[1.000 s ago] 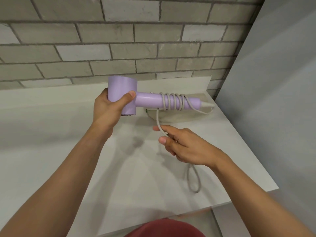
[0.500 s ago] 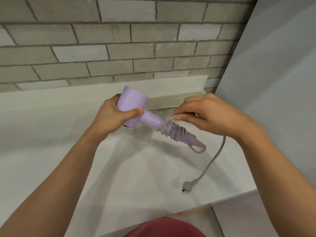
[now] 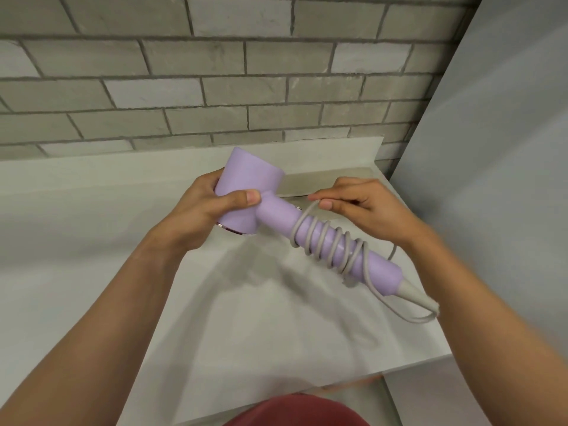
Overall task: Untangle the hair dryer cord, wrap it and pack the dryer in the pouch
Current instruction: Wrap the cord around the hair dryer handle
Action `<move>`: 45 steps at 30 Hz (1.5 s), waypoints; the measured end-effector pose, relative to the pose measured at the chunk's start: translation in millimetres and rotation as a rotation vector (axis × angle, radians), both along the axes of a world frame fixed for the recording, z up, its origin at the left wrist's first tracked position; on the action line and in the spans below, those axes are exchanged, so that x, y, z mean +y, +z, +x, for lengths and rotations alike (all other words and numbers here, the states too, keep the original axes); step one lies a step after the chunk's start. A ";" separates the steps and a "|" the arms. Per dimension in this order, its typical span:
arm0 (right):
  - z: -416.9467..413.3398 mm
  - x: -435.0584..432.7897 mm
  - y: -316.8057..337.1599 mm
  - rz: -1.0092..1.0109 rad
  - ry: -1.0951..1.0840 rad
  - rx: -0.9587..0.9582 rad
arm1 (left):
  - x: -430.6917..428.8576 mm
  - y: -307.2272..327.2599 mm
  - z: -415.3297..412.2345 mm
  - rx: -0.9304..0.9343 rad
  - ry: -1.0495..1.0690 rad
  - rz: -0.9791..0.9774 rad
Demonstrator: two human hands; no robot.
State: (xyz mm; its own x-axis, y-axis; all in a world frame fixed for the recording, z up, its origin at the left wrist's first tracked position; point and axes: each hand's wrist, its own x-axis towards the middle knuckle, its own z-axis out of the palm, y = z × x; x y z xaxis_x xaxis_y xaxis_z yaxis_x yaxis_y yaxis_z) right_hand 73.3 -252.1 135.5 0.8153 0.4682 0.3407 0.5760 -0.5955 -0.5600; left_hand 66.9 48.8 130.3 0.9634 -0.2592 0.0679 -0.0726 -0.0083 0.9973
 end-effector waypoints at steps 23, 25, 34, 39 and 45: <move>-60.6 39.8 -11.4 0.084 0.045 0.544 | -36.3 6.6 13.0 -0.083 0.572 0.083; -68.1 35.3 -5.7 0.013 0.083 0.549 | -34.2 -0.3 14.7 -0.109 0.616 0.190; -47.3 8.7 43.6 -0.337 -0.009 0.080 | -23.6 -7.8 8.0 -0.168 0.364 0.523; -22.8 -6.9 53.6 -0.377 -0.121 -0.207 | -21.2 -2.3 5.2 -0.129 0.184 0.496; 0.9 -14.7 31.3 -0.298 -0.096 -0.183 | -21.0 1.2 1.4 -0.035 0.034 0.216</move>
